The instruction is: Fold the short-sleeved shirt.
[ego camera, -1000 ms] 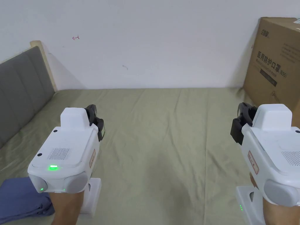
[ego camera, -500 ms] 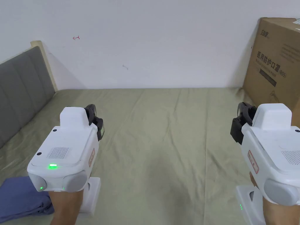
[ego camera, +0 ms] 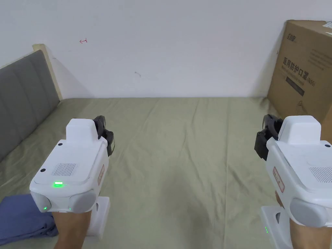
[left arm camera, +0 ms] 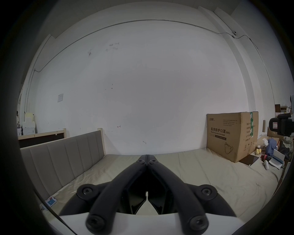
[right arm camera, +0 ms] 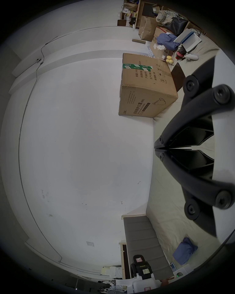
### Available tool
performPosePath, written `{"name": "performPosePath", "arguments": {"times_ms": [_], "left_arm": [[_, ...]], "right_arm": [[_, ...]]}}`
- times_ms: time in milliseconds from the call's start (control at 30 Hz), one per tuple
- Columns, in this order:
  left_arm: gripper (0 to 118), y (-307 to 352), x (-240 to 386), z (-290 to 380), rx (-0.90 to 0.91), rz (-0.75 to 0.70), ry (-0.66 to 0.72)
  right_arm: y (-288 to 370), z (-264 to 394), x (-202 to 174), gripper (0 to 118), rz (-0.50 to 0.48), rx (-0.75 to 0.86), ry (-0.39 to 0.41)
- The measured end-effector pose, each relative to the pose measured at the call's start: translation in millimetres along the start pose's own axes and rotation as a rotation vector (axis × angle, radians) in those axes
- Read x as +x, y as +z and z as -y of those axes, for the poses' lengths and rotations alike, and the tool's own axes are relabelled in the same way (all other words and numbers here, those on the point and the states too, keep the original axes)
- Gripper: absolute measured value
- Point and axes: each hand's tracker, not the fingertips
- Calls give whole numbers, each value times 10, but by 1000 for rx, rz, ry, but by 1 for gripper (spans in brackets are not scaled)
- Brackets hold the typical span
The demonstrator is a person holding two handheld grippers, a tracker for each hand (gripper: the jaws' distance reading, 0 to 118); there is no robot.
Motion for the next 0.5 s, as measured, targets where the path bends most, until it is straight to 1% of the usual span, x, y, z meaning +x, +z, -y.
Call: {"name": "performPosePath", "arguments": {"times_ms": [33,67,100,133,167,200,233,267,300,333,367,400,500], "left_arm": [[0,1,-1,-1,0,-1,4],[8,2,-4,-1,0,-4,10],[19,5,-9,0,2,-4,15],[36,-4,-11,2,0,-8,20],[68,-13,-16,0,-6,-11,25],[88,-25,-26,-2,-15,-11,30],[107,-33,-32,1,-16,-8,33],[117,-36,-31,6,-17,-9,35],[118,-38,-29,10,-16,-11,35],[118,-42,-29,15,-15,-9,35],[118,-17,-52,17,4,-11,47],[118,-23,-40,7,-7,-11,38],[118,-24,-36,5,-8,-10,37]], "right_arm": [[-3,5,1,1,0,-2,-1],[-4,9,3,3,1,-4,-2],[-5,11,6,8,4,-7,-5],[-6,10,11,21,4,-11,-5],[1,8,12,51,4,-13,-7],[7,4,16,75,2,-17,-12],[4,4,22,95,5,-22,-13],[-2,7,28,104,-3,-25,-18],[-12,22,44,107,2,-22,-18],[-10,35,48,107,5,-11,-21],[-7,42,48,115,10,-9,-19],[-7,42,47,118,13,-10,-16],[-12,44,40,118,19,-16,-10]]}}
